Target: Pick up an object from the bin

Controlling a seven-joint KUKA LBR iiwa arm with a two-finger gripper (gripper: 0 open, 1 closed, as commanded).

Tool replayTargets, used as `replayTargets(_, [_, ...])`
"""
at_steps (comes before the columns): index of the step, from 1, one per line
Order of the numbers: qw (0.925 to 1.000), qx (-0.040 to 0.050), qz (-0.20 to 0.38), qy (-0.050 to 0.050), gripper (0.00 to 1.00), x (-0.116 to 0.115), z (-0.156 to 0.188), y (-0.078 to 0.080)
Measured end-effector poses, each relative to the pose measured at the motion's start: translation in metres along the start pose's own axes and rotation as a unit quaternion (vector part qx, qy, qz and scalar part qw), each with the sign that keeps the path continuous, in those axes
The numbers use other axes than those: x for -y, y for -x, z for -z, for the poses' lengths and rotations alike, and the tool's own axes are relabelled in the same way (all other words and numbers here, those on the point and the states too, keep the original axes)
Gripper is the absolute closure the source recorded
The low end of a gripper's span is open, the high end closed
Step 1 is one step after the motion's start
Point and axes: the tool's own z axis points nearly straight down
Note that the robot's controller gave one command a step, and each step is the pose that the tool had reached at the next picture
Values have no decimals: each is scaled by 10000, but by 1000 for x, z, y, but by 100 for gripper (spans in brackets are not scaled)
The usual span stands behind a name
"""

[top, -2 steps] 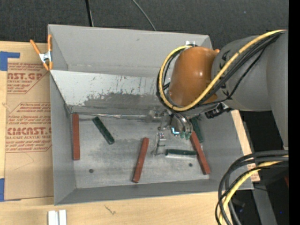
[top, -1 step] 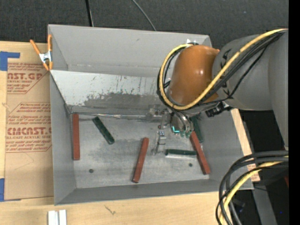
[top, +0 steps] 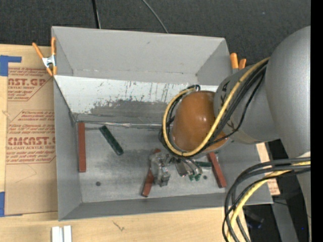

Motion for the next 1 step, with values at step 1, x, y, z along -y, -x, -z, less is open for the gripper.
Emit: replayTargets(1, [10000, -3, -1, -1, 0, 0, 0, 0])
